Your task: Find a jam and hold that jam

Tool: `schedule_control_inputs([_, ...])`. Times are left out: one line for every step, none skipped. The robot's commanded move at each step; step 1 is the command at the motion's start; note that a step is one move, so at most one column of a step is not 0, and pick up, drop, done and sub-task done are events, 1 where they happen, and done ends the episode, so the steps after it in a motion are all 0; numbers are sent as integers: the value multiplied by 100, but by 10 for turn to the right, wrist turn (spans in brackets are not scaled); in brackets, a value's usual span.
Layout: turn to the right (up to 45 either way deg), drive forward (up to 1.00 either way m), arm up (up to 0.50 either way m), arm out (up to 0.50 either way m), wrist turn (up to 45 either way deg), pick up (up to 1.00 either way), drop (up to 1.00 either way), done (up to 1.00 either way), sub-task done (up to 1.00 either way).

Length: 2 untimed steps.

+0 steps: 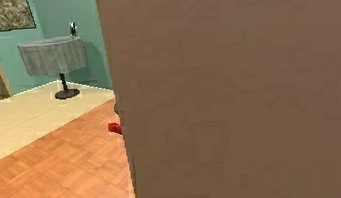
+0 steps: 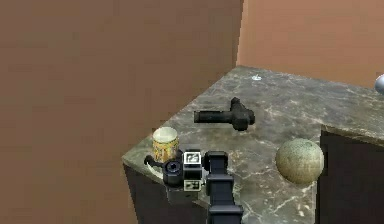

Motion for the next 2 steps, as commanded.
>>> schedule_control_inputs([0, 0, 10, 0, 0, 0, 0, 0, 0])
schedule_control_inputs([0, 0, 0, 0, 0, 0, 0, 100, 0])
